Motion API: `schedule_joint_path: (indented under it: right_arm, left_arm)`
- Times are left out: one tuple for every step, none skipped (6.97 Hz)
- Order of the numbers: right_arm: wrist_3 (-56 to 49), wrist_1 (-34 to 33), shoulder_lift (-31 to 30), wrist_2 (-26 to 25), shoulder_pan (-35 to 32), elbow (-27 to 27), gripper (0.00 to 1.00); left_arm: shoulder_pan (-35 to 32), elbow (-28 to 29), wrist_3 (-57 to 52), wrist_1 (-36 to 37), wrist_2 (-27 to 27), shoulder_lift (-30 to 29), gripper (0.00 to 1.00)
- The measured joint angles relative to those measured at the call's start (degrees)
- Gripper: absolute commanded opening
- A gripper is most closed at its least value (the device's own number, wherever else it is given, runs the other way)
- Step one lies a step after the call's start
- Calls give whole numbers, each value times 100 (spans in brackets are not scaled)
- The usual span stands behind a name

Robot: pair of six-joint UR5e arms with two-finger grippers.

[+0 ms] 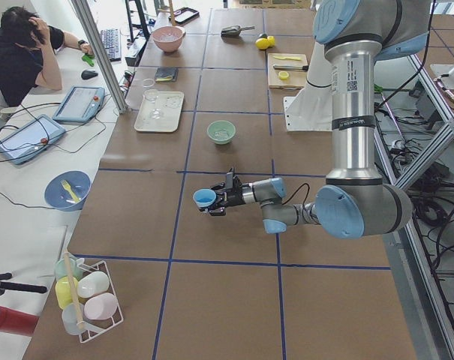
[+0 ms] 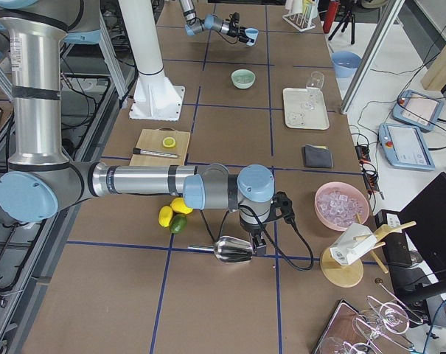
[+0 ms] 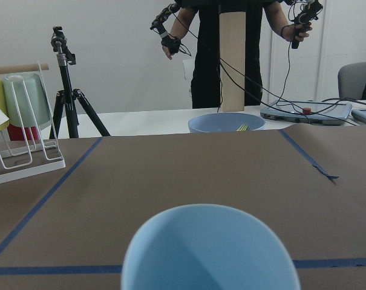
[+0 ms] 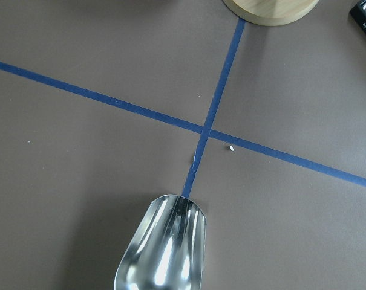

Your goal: Pour ice into bowl

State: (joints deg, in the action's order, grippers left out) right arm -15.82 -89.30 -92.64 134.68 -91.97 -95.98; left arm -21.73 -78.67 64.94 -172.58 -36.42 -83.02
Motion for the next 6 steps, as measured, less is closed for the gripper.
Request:
schedule_joint_path:
  right_arm:
    - [0,0,5,-2,1,0,100]
    - [0,0,7,-3,2,0,100]
    - [1,0,9,-3,1,0,100]
    - [5,0,9,-3,-2,0,100]
    - [6,0,9,-3,-2,0,100]
    - [2,0,9,-3,-2,1,100]
  left_arm:
    - [6,15,0,8,-1,-8,89]
    - [9,19,1,8,1,-10,100]
    - [11,15,-1,-3,2,-10,100]
    - [10,-6,-9,-16,1,0,100]
    - [0,-50,-28,-48,-3,30,100]
    - [-13,-106,-89,-142,-11,67,100]
